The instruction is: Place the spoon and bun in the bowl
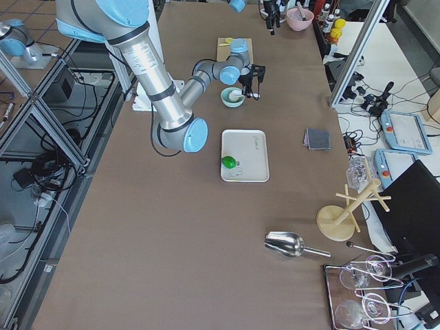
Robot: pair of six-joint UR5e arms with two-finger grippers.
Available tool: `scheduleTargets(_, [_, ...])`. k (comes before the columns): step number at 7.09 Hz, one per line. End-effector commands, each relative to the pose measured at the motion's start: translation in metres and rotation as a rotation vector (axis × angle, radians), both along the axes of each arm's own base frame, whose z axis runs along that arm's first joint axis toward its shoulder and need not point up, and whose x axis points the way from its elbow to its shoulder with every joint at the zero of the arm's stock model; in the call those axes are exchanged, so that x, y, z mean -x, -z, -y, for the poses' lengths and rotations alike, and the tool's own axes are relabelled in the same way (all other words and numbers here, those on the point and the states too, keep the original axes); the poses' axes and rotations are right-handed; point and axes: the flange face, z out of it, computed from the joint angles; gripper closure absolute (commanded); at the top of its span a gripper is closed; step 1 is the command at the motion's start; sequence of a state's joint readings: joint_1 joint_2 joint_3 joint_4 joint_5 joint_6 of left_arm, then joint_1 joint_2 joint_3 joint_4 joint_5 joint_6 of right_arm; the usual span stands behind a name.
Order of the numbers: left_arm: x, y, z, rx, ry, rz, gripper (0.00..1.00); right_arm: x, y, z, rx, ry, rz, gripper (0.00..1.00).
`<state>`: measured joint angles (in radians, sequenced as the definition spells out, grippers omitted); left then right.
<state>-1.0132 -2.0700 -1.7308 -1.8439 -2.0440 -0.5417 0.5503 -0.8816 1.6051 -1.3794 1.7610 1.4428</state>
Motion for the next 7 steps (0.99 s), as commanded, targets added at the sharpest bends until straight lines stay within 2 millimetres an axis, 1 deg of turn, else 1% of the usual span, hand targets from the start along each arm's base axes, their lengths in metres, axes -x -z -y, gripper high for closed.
scheduleTargets(1, [0.0,-0.001,0.0,0.001,0.001,0.001,0.02,0.008,-0.001,-0.014,-0.001,0.016,-0.002,1.0])
scheduleTargets(2, [0.0,-0.001,0.0,0.001,0.001,0.001,0.02,0.01,-0.004,-0.017,0.002,0.02,-0.007,1.0])
scheduleTargets(3, [0.0,-0.002,0.001,0.003,0.001,0.003,0.02,0.01,-0.005,-0.017,0.007,0.024,-0.01,0.75])
scheduleTargets(4, [0.001,-0.002,0.001,0.003,0.003,0.003,0.02,0.005,-0.007,-0.021,0.003,0.023,-0.007,0.01])
scheduleTargets(6, [0.001,-0.003,0.001,0.005,0.003,0.003,0.02,-0.014,-0.004,-0.033,0.006,0.032,-0.005,0.0])
scheduleTargets(7, [0.007,-0.002,0.003,0.004,0.011,0.002,0.02,-0.029,0.007,-0.04,0.004,0.037,-0.018,0.0])
